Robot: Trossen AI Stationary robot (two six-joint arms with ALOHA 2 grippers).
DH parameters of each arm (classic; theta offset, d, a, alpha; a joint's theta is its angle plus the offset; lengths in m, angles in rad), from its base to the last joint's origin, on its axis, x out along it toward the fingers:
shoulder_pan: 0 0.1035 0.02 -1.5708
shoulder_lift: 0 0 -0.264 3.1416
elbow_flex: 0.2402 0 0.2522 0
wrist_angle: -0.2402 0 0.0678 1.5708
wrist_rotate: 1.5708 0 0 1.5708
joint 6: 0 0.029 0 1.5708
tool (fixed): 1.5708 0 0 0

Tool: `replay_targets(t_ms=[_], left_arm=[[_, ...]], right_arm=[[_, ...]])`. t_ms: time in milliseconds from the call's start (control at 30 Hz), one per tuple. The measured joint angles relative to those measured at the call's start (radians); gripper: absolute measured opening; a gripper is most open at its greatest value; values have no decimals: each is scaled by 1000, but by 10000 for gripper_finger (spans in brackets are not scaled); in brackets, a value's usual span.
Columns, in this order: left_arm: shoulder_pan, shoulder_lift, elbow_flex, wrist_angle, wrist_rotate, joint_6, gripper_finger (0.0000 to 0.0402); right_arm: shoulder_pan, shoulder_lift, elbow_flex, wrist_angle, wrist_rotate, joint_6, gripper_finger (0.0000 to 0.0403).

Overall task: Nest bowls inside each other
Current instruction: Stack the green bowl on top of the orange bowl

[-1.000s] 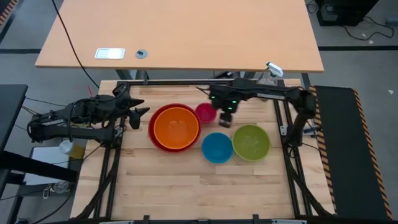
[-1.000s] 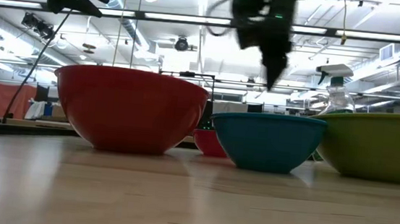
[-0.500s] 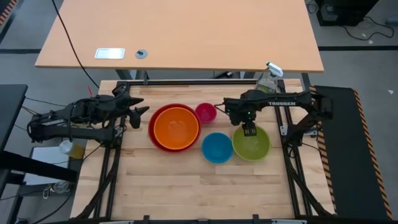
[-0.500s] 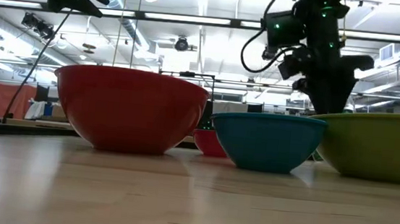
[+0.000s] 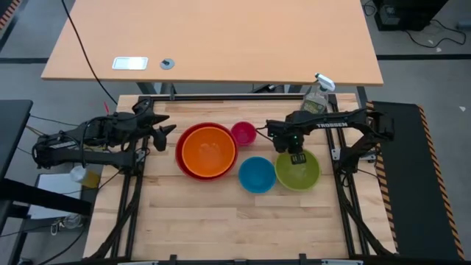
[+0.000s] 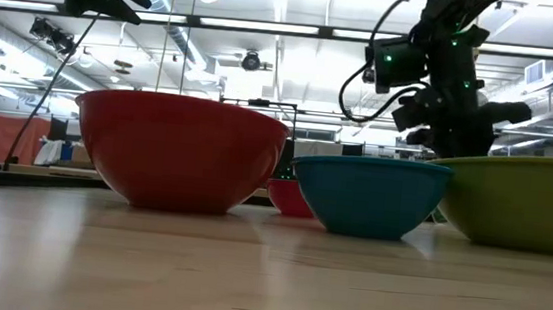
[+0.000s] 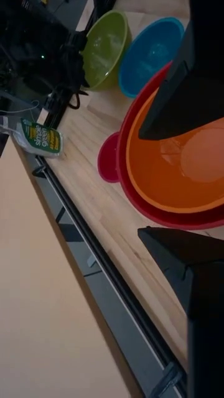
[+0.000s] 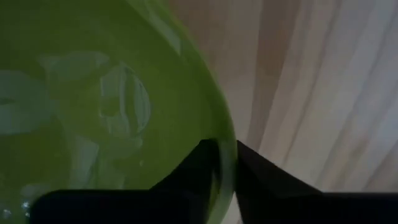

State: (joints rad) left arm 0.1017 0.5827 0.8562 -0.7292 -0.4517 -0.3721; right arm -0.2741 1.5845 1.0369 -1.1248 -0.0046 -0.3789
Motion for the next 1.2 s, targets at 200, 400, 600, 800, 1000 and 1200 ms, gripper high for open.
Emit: replay_targets(t_ms=[200, 400, 600, 800, 1000, 1200], left_arm=[[0, 0, 0, 0, 0, 1, 244], [0, 0, 0, 0, 0, -6, 244], [0, 0, 0, 0, 1, -40, 244], [0, 0, 0, 9, 1, -48, 244], [0, 0, 1, 16, 2, -47, 244], [0, -18, 1, 15, 4, -77, 244]], right_arm=[[13, -2, 12, -66, -23, -86, 26], [18, -2, 153, -126, -16, -126, 28], [-18, 0, 387, -163, -179, -68, 30], [-24, 1, 533, 4, -277, 199, 30], [30, 54, 550, 394, -290, 477, 31], [107, 278, 721, 453, -127, 583, 32]])
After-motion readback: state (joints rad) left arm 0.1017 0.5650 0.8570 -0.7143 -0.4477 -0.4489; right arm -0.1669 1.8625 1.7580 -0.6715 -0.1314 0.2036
